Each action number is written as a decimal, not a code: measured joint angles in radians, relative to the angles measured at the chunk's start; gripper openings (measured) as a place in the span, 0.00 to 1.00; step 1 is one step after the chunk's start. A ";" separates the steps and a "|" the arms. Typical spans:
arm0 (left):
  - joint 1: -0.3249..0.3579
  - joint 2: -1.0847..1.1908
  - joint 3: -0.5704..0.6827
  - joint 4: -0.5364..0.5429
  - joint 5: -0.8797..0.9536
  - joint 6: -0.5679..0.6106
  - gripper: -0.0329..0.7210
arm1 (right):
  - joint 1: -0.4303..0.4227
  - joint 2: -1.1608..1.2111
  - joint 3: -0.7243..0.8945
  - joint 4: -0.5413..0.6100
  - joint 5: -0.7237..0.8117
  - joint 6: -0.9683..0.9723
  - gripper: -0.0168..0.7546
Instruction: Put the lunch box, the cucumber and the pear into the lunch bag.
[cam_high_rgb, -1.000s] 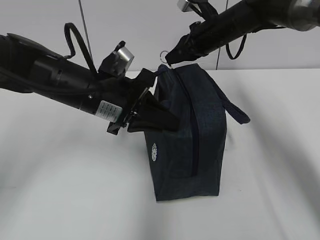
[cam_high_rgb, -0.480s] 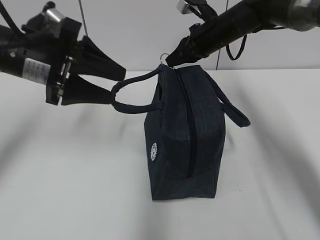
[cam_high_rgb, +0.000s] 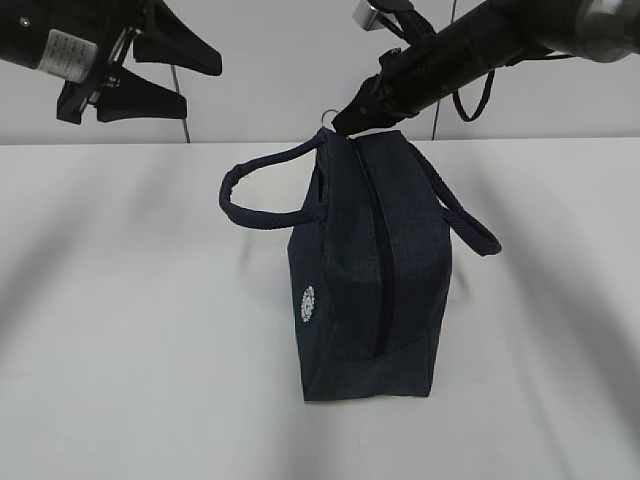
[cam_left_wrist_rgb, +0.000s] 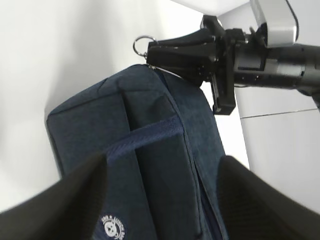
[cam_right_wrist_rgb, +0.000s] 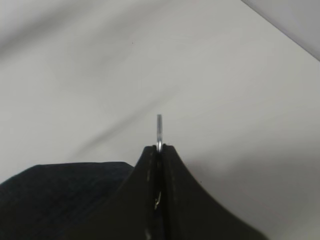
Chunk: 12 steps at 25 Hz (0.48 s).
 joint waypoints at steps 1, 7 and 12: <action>-0.001 0.020 -0.021 0.000 -0.001 -0.007 0.66 | 0.000 0.000 0.000 0.000 0.000 0.000 0.00; -0.059 0.162 -0.144 0.001 -0.008 -0.055 0.64 | 0.000 0.000 0.000 0.000 0.001 0.001 0.00; -0.115 0.291 -0.259 0.001 -0.007 -0.083 0.64 | 0.000 0.000 0.000 -0.002 0.002 0.001 0.00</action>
